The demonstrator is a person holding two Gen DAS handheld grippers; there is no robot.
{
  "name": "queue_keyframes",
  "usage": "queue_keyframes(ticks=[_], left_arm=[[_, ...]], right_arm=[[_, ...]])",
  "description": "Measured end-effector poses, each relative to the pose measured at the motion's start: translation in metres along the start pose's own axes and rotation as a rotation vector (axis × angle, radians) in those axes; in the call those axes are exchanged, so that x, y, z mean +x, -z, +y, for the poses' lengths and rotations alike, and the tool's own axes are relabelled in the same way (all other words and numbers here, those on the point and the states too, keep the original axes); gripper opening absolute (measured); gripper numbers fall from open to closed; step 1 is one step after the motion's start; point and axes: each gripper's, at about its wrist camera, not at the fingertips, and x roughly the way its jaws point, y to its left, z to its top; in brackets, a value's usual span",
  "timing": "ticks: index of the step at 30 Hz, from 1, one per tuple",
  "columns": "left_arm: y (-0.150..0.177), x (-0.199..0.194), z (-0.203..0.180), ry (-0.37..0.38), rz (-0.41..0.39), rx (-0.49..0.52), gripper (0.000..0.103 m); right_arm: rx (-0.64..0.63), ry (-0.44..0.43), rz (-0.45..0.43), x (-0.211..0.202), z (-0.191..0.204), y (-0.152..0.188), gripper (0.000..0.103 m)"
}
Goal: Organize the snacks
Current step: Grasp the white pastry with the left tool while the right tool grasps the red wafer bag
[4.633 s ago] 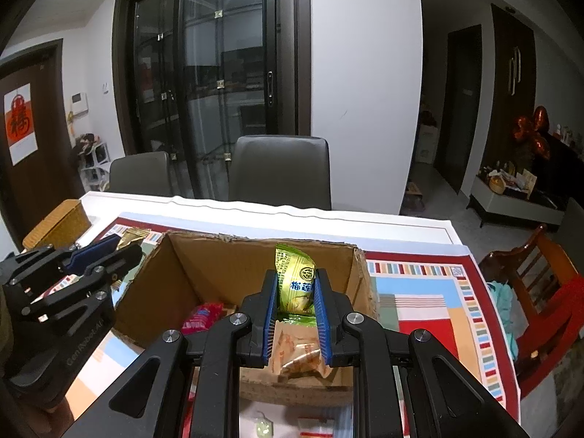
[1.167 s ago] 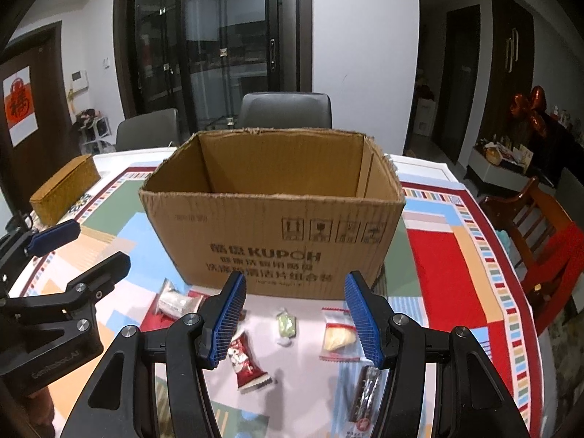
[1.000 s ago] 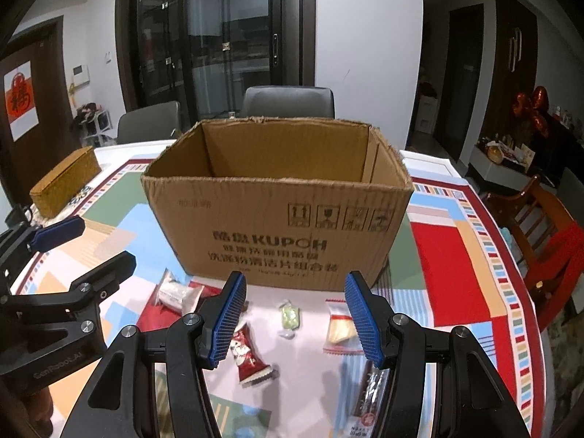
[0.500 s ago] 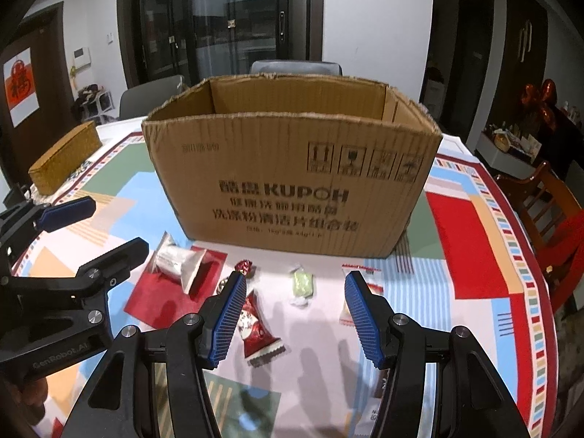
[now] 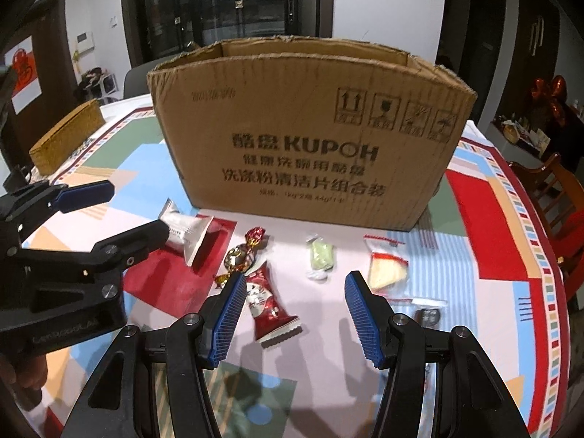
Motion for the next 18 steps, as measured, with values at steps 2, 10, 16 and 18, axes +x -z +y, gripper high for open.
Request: queue_keyframes(ticks=[2,10,16,18], left_arm=[[0.000,0.004,0.001,0.005,0.006,0.002,0.074],[0.001,0.021,0.003,0.030,0.038,-0.004,0.074],[0.003,0.035,0.004,0.043,0.062,-0.016,0.074],[0.003,0.038,0.004,0.045,0.067,-0.017,0.074]], right_arm=[[-0.006,-0.003,0.010,0.004,0.003,0.002,0.058],[-0.013,-0.011,0.048,0.019,0.008,0.006,0.058],[-0.011,-0.019,0.072,0.030,0.008,0.009,0.057],[-0.009,-0.021,0.080,0.034,0.008,0.011,0.057]])
